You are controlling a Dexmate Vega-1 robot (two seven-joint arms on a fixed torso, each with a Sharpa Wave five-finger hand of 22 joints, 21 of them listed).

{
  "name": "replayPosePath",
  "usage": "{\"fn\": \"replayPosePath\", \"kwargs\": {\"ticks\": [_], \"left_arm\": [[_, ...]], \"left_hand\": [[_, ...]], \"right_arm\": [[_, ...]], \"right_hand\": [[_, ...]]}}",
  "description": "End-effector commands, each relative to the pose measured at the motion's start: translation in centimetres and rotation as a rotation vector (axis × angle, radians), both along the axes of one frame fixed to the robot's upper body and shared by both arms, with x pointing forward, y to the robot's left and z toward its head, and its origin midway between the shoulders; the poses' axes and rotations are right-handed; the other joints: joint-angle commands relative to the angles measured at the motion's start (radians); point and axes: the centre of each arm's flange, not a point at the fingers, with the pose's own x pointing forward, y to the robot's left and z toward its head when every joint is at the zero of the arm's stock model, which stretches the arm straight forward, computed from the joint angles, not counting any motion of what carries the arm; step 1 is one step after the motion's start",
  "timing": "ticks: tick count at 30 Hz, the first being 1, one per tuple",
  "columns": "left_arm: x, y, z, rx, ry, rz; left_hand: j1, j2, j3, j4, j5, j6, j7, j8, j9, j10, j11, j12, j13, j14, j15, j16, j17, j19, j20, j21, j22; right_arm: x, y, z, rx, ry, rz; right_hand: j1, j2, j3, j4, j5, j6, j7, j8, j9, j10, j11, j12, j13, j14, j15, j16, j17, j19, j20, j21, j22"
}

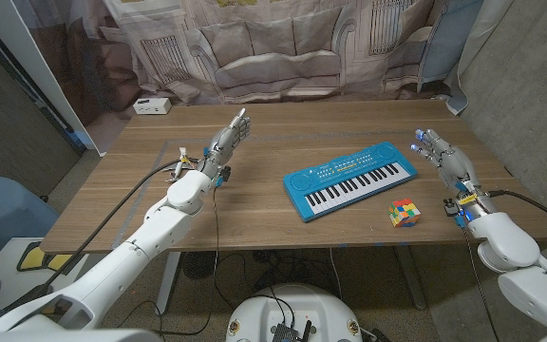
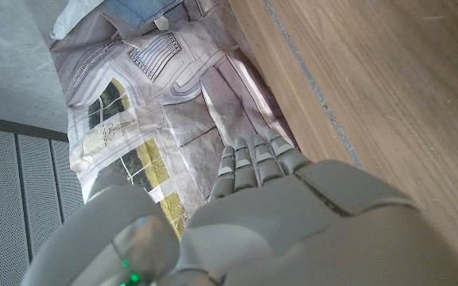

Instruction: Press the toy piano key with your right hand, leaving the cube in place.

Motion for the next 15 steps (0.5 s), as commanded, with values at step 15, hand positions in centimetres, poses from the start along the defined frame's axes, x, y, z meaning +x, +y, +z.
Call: {"fn": "replayPosePath", "kwargs": {"ticks": [15], "left_arm": [[-0.4,-1.1,-0.2,0.018,0.0,0.009]], "left_hand": [[0.007,0.003,0.003,-0.008,-0.003,0.014,-0.002,-0.002,0.005,0.008,0.0,-0.004,0.006,0.009,0.0,-0.004,0.004,0.005,0.006,-0.003,0.002]], "right_arm": [[-2.2,-0.4,-0.1,-0.21,-0.025,-0.27]], "right_hand": [[0.0,0.007,-0.003,0.001,0.006,-0.004,-0.017,0.0,0.003,0.012,-0.003,0.001,0.003,0.012,-0.005,0.0,0.002,0.023,-0.001,0.0,0.003]]}}
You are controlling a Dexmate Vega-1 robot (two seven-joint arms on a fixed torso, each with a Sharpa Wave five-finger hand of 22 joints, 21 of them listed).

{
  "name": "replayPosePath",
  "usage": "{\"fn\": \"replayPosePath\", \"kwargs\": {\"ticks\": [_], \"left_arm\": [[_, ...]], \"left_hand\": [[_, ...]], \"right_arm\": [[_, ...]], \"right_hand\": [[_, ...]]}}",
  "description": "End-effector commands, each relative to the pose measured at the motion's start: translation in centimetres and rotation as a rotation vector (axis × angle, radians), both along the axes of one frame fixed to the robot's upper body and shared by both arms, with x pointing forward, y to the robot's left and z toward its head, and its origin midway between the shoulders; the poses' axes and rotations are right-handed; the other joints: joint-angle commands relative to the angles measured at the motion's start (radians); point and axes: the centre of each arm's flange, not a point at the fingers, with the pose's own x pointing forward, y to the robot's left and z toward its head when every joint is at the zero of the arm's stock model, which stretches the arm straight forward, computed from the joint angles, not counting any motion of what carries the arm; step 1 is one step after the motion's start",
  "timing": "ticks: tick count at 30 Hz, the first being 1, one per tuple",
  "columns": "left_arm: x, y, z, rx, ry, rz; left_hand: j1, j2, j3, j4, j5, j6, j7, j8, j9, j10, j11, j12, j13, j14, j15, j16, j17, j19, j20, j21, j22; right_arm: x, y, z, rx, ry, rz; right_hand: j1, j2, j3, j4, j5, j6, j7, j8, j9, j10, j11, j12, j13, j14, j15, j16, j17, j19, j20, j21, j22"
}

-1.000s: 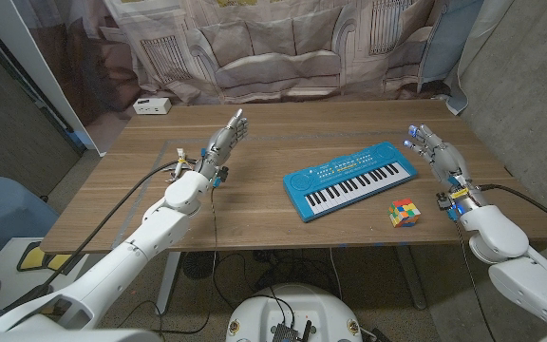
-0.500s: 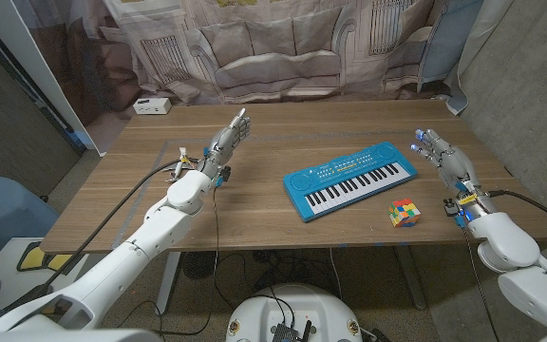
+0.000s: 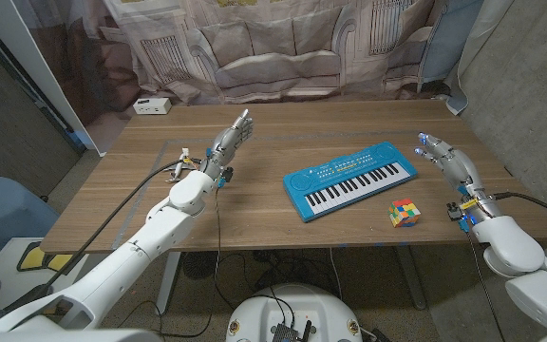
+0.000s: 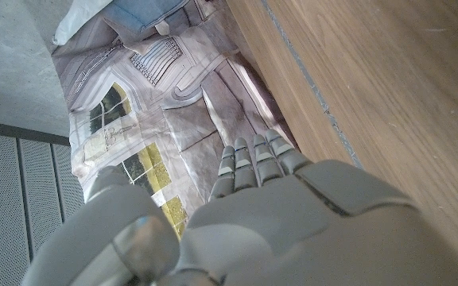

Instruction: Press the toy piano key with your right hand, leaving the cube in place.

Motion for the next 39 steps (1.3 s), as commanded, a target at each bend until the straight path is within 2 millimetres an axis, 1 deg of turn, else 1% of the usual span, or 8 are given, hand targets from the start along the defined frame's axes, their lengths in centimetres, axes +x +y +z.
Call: {"fn": "replayPosePath", "kwargs": {"ticks": [1,13,21,24,26,30,31,39], "left_arm": [[-0.3,-0.5,0.0,0.006,-0.005,0.002],[-0.4,-0.5,-0.4,0.001,0.003,0.01],[-0.2,-0.6,-0.2,0.012,0.006,0.007],[0.0,-0.8,-0.1,0.013,0.006,0.004],[0.1,-0.9,-0.1,0.014,0.007,0.001],[0.3,-1.4,0.0,0.026,0.01,-0.01],[0.3,-1.4,0.0,0.028,0.009,-0.012],[0.5,-1.8,0.0,0.027,0.008,-0.025]], "left_hand": [[0.007,0.003,0.002,-0.008,-0.003,0.013,-0.003,-0.002,0.005,0.008,0.001,-0.001,0.006,0.008,0.0,-0.004,0.005,0.005,0.006,-0.003,0.002],[0.007,0.004,0.002,-0.009,-0.003,0.014,-0.003,-0.003,0.005,0.008,-0.001,-0.003,0.006,0.008,0.0,-0.005,0.005,0.005,0.007,-0.004,0.002],[0.006,0.005,0.001,-0.01,-0.003,0.017,-0.003,-0.003,0.005,0.01,0.004,-0.004,0.006,0.009,0.001,-0.005,0.005,0.004,0.009,-0.006,0.003],[0.006,0.006,0.001,-0.01,-0.004,0.017,-0.003,-0.003,0.005,0.01,-0.001,-0.004,0.006,0.01,0.001,-0.005,0.005,0.004,0.009,-0.006,0.003],[0.006,0.006,0.001,-0.01,-0.004,0.017,-0.004,-0.003,0.005,0.01,-0.001,-0.005,0.006,0.01,0.0,-0.005,0.005,0.004,0.01,-0.006,0.003],[0.006,0.006,0.001,-0.01,-0.004,0.019,-0.004,-0.003,0.005,0.01,-0.003,-0.005,0.006,0.01,-0.001,-0.005,0.005,0.002,0.012,-0.007,0.003],[0.006,0.006,0.001,-0.01,-0.004,0.019,-0.005,-0.003,0.005,0.01,-0.006,-0.005,0.006,0.011,0.0,-0.005,0.005,0.002,0.014,-0.007,0.003],[0.006,0.007,0.0,-0.011,-0.004,0.022,-0.007,-0.003,0.005,0.012,0.001,-0.006,0.006,0.011,-0.002,-0.006,0.005,0.001,0.016,-0.008,0.003]], "right_arm": [[-0.9,0.2,0.3,-0.14,-0.025,-0.167],[-0.9,0.5,0.2,-0.204,-0.048,-0.226],[-0.7,0.7,0.0,-0.256,-0.061,-0.275],[-0.8,0.8,0.0,-0.289,-0.074,-0.31],[-0.9,0.8,-0.1,-0.312,-0.087,-0.341],[-1.0,0.9,-0.4,-0.331,-0.124,-0.39],[-1.0,0.9,-0.4,-0.33,-0.127,-0.395],[-1.1,1.4,-0.8,-0.413,-0.135,-0.441]], "right_hand": [[0.0,0.007,-0.003,0.001,0.006,0.003,-0.01,0.0,0.003,0.012,-0.004,0.001,0.003,0.012,-0.005,0.0,0.002,0.011,-0.003,0.0,0.003],[-0.001,0.008,-0.003,0.001,0.007,-0.004,-0.023,-0.003,0.004,0.012,-0.01,0.0,0.003,0.011,-0.01,-0.001,0.002,0.013,-0.008,-0.002,0.003],[-0.001,0.009,-0.004,0.001,0.007,-0.01,-0.034,-0.005,0.004,0.009,-0.014,-0.002,0.003,0.011,-0.014,-0.002,0.002,0.014,-0.01,-0.004,0.003],[-0.001,0.01,-0.004,0.001,0.007,-0.015,-0.038,-0.007,0.004,0.006,-0.017,-0.003,0.003,0.012,-0.016,-0.001,0.002,0.015,-0.011,-0.004,0.003],[-0.001,0.011,-0.004,0.001,0.007,-0.017,-0.049,-0.007,0.004,0.01,-0.031,-0.002,0.003,0.015,-0.019,-0.001,0.002,0.016,-0.013,-0.005,0.003],[0.002,0.014,-0.003,-0.001,0.008,0.004,-0.072,0.002,0.004,0.034,-0.06,0.005,0.003,0.026,-0.037,0.002,0.0,0.029,-0.024,-0.004,0.003],[0.002,0.014,-0.003,-0.001,0.008,0.008,-0.075,0.004,0.004,0.037,-0.062,0.006,0.003,0.026,-0.038,0.001,0.0,0.03,-0.027,-0.004,0.003],[0.005,0.017,-0.002,-0.002,0.01,0.01,-0.09,0.004,0.005,0.038,-0.066,0.005,0.003,0.031,-0.042,0.002,0.0,0.034,-0.03,-0.004,0.003]]}}
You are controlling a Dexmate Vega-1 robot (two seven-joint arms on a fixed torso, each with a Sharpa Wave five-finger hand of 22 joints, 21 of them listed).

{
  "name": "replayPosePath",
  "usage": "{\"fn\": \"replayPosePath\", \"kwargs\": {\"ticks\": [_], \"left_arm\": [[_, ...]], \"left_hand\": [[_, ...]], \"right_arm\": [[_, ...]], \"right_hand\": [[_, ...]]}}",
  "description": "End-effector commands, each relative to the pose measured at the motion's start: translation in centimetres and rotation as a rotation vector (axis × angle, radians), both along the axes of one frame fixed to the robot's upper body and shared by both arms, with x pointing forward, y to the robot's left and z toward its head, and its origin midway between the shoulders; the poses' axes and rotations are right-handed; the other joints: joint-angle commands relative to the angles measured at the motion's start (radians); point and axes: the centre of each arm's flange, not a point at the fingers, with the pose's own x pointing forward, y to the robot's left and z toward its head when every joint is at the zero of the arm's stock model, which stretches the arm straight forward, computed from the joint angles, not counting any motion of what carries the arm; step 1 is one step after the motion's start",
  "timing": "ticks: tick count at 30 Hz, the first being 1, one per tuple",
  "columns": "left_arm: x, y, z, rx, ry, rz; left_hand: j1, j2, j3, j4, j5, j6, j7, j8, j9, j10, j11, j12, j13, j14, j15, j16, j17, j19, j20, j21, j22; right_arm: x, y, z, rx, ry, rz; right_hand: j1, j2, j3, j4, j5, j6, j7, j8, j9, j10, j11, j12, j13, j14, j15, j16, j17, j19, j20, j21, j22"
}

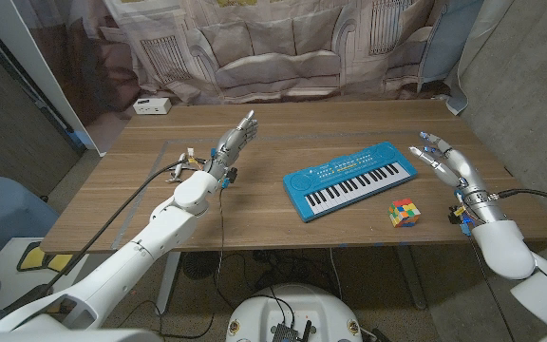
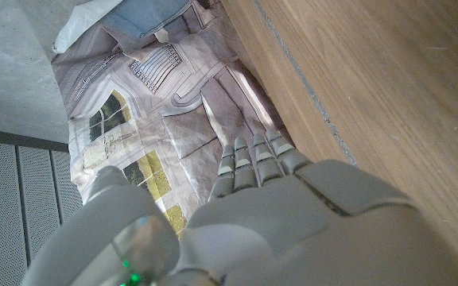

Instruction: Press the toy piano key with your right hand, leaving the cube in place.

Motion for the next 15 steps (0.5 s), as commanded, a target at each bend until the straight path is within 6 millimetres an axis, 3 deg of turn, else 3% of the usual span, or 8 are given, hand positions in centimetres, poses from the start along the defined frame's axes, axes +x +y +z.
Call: {"fn": "replayPosePath", "kwargs": {"ticks": [1,8,10,15], "left_arm": [[0.39,-0.68,0.11,0.008,0.001,-0.018],[0.15,-0.67,0.31,0.01,-0.006,-0.017],[0.04,-0.57,0.29,0.008,-0.007,-0.015],[-0.18,-0.4,0.17,0.002,-0.007,-0.01]], "left_hand": [[0.006,0.008,0.003,-0.008,0.0,0.005,-0.001,-0.003,0.005,0.008,0.004,-0.006,0.001,0.009,0.002,-0.002,0.005,-0.001,0.008,-0.003,0.003],[0.006,0.009,0.003,-0.008,0.0,0.009,0.0,-0.003,0.005,0.008,0.005,-0.006,0.002,0.009,0.002,-0.002,0.005,0.0,0.007,-0.003,0.003],[0.007,0.01,0.003,-0.009,0.0,0.008,-0.001,-0.003,0.005,0.01,0.005,-0.006,0.002,0.009,0.002,-0.002,0.005,0.0,0.006,-0.003,0.003],[0.007,0.011,0.003,-0.009,0.0,0.009,-0.004,-0.003,0.005,0.011,0.001,-0.007,0.002,0.009,0.002,-0.002,0.005,0.0,0.009,-0.003,0.003]], "right_arm": [[-0.19,0.6,-0.58,-0.119,-0.027,-0.101],[-0.6,0.79,-0.29,-0.165,-0.025,-0.142],[-0.65,0.81,-0.19,-0.171,-0.026,-0.151],[-0.63,0.88,0.06,-0.183,-0.01,-0.171]], "right_hand": [[0.004,0.007,-0.002,-0.003,0.006,0.001,-0.014,0.004,0.005,0.001,-0.011,0.005,0.003,0.005,-0.008,0.002,-0.001,0.011,-0.018,-0.004,0.004],[0.005,0.007,-0.002,-0.003,0.007,0.004,-0.02,0.005,0.005,0.001,-0.017,0.004,0.003,0.007,-0.011,0.002,-0.001,0.014,-0.02,-0.005,0.004],[0.006,0.008,-0.002,-0.004,0.009,0.036,-0.041,0.016,0.005,0.011,-0.058,0.004,0.003,0.006,-0.01,0.001,-0.001,0.012,-0.018,-0.008,0.004],[0.0,0.004,-0.007,-0.002,0.009,0.075,-0.065,0.026,0.005,0.01,-0.068,0.0,0.003,-0.01,0.009,-0.006,0.0,0.002,0.008,-0.014,0.004]]}}
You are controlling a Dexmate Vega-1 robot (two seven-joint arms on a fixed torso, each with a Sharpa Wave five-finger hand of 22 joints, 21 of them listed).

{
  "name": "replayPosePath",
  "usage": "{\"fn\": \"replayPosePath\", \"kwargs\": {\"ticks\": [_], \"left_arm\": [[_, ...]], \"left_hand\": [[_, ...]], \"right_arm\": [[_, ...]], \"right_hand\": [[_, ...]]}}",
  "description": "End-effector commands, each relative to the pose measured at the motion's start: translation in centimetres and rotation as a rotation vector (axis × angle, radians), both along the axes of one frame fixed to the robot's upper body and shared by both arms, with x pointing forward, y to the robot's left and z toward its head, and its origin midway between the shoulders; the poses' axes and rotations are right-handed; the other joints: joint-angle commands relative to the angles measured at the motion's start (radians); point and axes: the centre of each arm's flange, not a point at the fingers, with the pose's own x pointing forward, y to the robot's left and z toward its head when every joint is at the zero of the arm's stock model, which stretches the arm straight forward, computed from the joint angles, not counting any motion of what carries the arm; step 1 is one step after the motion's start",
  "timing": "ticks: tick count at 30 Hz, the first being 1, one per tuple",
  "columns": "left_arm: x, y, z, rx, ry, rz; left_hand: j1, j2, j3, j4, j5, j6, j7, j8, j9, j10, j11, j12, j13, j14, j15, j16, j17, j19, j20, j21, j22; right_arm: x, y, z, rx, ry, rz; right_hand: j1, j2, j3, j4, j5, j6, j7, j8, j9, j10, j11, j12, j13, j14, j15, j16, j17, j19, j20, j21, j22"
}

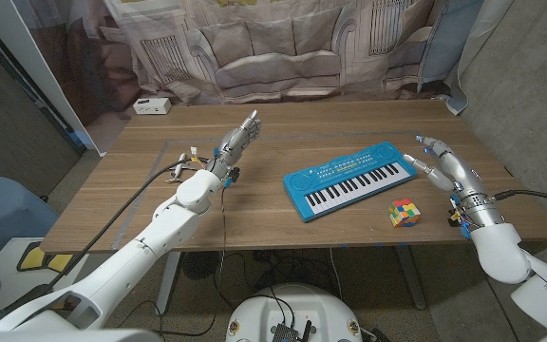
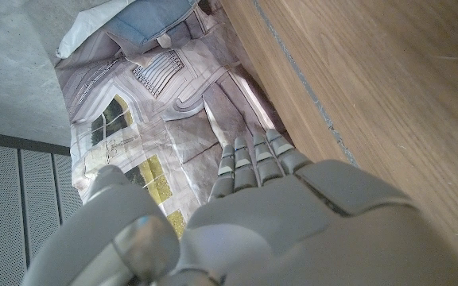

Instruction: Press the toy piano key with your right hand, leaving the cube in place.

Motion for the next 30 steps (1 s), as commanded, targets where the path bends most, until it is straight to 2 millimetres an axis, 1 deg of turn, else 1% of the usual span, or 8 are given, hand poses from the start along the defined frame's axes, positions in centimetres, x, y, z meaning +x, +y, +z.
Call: {"fn": "replayPosePath", "kwargs": {"ticks": [1,4,7,11,14,19,27,30], "left_arm": [[-0.5,0.2,0.0,-0.006,-0.007,0.005],[-0.6,0.3,-0.1,-0.007,-0.006,0.009],[-0.6,0.4,-0.1,-0.009,-0.005,0.013],[-0.7,0.5,-0.2,-0.01,-0.009,0.016],[-0.8,0.6,-0.1,-0.009,-0.012,0.019],[-0.8,0.5,-0.2,-0.011,-0.012,0.018],[-0.8,0.2,-0.4,-0.011,-0.009,0.018],[-0.8,0.2,-0.5,-0.011,-0.008,0.019]], "left_hand": [[0.002,0.006,0.002,-0.002,0.0,0.009,-0.005,-0.003,0.005,0.007,-0.002,-0.001,0.002,0.01,0.001,-0.002,0.005,-0.001,0.009,-0.004,0.003],[0.002,0.006,0.002,-0.003,-0.001,0.01,-0.006,-0.003,0.005,0.007,-0.005,-0.001,0.002,0.011,0.001,-0.002,0.005,0.0,0.008,-0.004,0.003],[0.002,0.007,0.002,-0.003,-0.001,0.012,-0.007,-0.003,0.005,0.01,-0.006,0.0,0.002,0.011,-0.001,-0.002,0.005,-0.001,0.009,-0.004,0.003],[0.002,0.007,0.002,-0.003,-0.001,0.013,-0.009,-0.003,0.005,0.011,-0.004,-0.001,0.002,0.011,-0.002,-0.002,0.005,0.0,0.009,-0.004,0.003],[0.002,0.008,0.002,-0.003,-0.001,0.015,-0.01,-0.002,0.005,0.012,-0.008,-0.001,0.002,0.011,-0.002,-0.002,0.005,0.0,0.009,-0.004,0.003],[0.003,0.009,0.002,-0.004,-0.001,0.016,-0.009,-0.002,0.005,0.014,-0.007,-0.001,0.002,0.013,-0.001,-0.002,0.005,0.0,0.009,-0.004,0.003],[0.003,0.01,0.002,-0.004,-0.001,0.018,-0.008,-0.002,0.005,0.014,-0.007,-0.002,0.002,0.012,-0.003,-0.003,0.005,0.0,0.009,-0.004,0.003],[0.003,0.011,0.003,-0.005,-0.001,0.018,-0.008,-0.003,0.005,0.015,-0.01,-0.002,0.002,0.013,-0.002,-0.003,0.005,-0.001,0.01,-0.004,0.003]], "right_arm": [[-0.3,0.2,0.5,-0.065,0.011,-0.07],[-0.3,0.3,0.7,-0.076,0.015,-0.083],[-0.3,0.4,0.9,-0.09,0.024,-0.098],[-0.3,0.4,1.0,-0.107,0.035,-0.115],[-0.4,0.4,1.1,-0.12,0.039,-0.128],[-0.5,0.5,1.4,-0.147,0.05,-0.146],[-0.6,0.5,1.7,-0.186,0.073,-0.18],[-0.6,0.5,1.8,-0.198,0.091,-0.189]], "right_hand": [[-0.002,0.003,-0.007,0.0,0.005,0.035,-0.017,0.015,0.005,-0.002,-0.013,-0.002,0.003,-0.023,0.015,-0.008,0.0,-0.006,0.02,-0.005,0.004],[-0.007,0.001,-0.009,0.001,0.005,0.041,-0.022,0.013,0.005,-0.02,-0.006,-0.01,0.003,-0.041,0.017,-0.014,0.001,-0.017,0.034,-0.009,0.005],[-0.011,-0.002,-0.013,0.002,0.004,0.069,-0.035,0.019,0.004,-0.029,-0.025,-0.012,0.003,-0.049,0.021,-0.015,0.001,-0.027,0.051,-0.011,0.006],[-0.015,-0.004,-0.015,0.002,0.004,0.121,-0.054,0.032,0.003,-0.034,-0.027,-0.013,0.003,-0.059,0.019,-0.016,0.001,-0.038,0.066,-0.012,0.007],[-0.021,-0.005,-0.018,0.004,0.004,0.142,-0.06,0.031,0.002,-0.063,-0.009,-0.021,0.003,-0.084,0.025,-0.022,0.002,-0.063,0.072,-0.017,0.008],[-0.027,-0.005,-0.021,0.006,0.004,0.158,-0.068,0.026,0.001,-0.102,-0.002,-0.028,0.003,-0.117,0.028,-0.027,0.002,-0.099,0.072,-0.021,0.008],[-0.043,-0.007,-0.028,0.01,0.005,0.187,-0.071,0.015,0.0,-0.188,0.002,-0.032,0.003,-0.217,0.033,-0.039,0.003,-0.215,0.074,-0.032,0.009],[-0.052,-0.005,-0.031,0.012,0.005,0.191,-0.07,0.005,0.0,-0.228,-0.005,-0.03,0.002,-0.269,0.034,-0.039,0.003,-0.297,0.076,-0.032,0.01]]}}
